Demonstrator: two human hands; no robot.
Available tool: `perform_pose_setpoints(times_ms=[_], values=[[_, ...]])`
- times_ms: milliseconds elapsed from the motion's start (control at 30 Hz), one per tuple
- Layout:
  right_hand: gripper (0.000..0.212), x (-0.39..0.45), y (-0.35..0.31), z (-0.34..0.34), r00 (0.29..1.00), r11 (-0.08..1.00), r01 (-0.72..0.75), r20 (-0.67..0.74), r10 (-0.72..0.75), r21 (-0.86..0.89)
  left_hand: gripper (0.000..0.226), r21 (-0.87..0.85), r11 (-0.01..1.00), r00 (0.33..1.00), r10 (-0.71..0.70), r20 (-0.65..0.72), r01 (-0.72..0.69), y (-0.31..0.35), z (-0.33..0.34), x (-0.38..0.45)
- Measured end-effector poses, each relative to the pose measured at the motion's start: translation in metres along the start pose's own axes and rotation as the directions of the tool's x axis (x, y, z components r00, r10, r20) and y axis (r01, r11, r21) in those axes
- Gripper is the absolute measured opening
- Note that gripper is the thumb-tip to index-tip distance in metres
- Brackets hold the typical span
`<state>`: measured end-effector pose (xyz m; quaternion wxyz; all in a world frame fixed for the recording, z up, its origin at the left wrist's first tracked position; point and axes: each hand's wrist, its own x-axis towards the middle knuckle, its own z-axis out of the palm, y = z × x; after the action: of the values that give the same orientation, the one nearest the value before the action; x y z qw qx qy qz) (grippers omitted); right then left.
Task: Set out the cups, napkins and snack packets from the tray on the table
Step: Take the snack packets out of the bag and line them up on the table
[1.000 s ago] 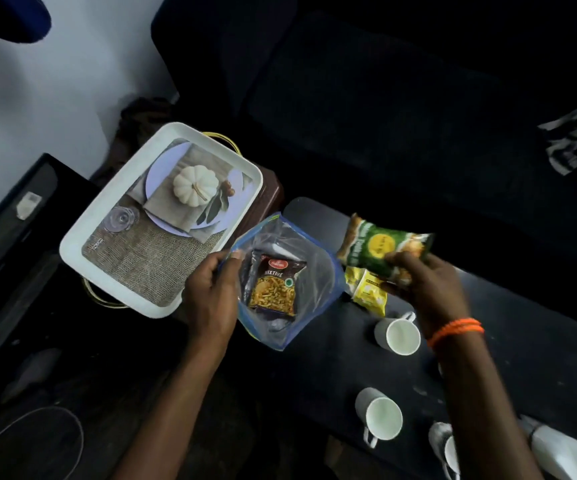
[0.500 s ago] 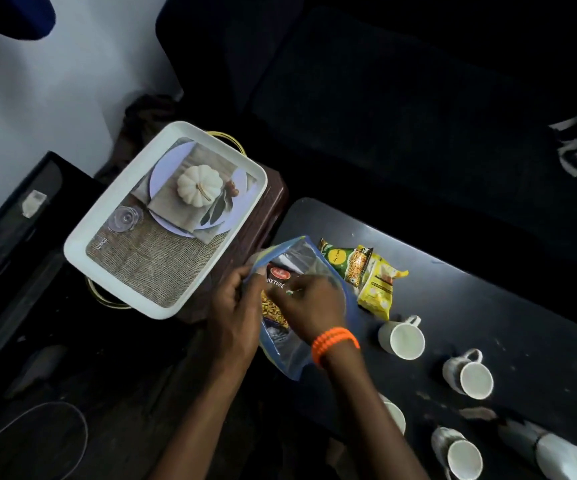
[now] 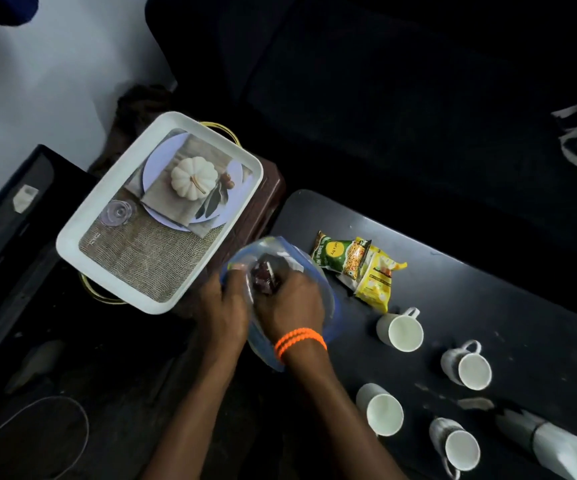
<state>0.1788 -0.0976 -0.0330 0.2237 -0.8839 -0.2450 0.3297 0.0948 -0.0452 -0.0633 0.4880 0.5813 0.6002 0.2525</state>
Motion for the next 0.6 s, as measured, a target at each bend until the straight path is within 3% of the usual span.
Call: perform_pose_setpoints(times_ms=[33, 133, 200, 300, 400, 500, 600], values=[[0.026, -0.012, -0.003, -0.009, 0.991, 0.995, 0.096, -0.090, -0.097, -0.021, 0.028, 0.037, 0.999, 1.000, -0.010, -0.008, 0.011, 0.001, -0.004, 0.006], [0.027, -0.048, -0.010, -0.040, 0.968, 0.976, 0.212, -0.147, -0.204, 0.041, 0.043, 0.121, 0.985, 0.991, -0.129, 0.031, 0.125, -0.008, -0.016, 0.026], [0.031, -0.064, -0.009, -0.069, 0.974, 0.939, 0.216, -0.123, -0.189, 0.268, 0.037, 0.133, 0.973, 0.980, -0.194, 0.035, 0.188, -0.006, -0.025, 0.034], [0.025, -0.066, 0.007, -0.116, 0.969, 0.755, 0.245, -0.171, -0.177, 0.608, 0.030, 0.095, 0.977, 0.977, -0.199, 0.075, 0.192, 0.000, -0.033, 0.037], [0.021, -0.048, 0.046, -0.136, 0.979, 0.697, 0.164, -0.200, -0.031, 0.698, 0.025, 0.049, 0.980, 0.973, -0.197, 0.123, 0.192, 0.002, -0.043, 0.034], [0.021, -0.016, 0.084, -0.116, 0.998, 0.668, 0.000, -0.044, 0.049, 0.744, 0.021, -0.168, 0.940, 0.947, -0.266, 0.182, 0.297, 0.007, -0.055, 0.034], [0.034, 0.016, 0.115, -0.080, 0.989, 0.808, -0.111, -0.012, 0.145, 0.578, 0.059, -0.322, 0.825, 0.876, -0.374, 0.304, 0.464, 0.009, -0.067, 0.036]])
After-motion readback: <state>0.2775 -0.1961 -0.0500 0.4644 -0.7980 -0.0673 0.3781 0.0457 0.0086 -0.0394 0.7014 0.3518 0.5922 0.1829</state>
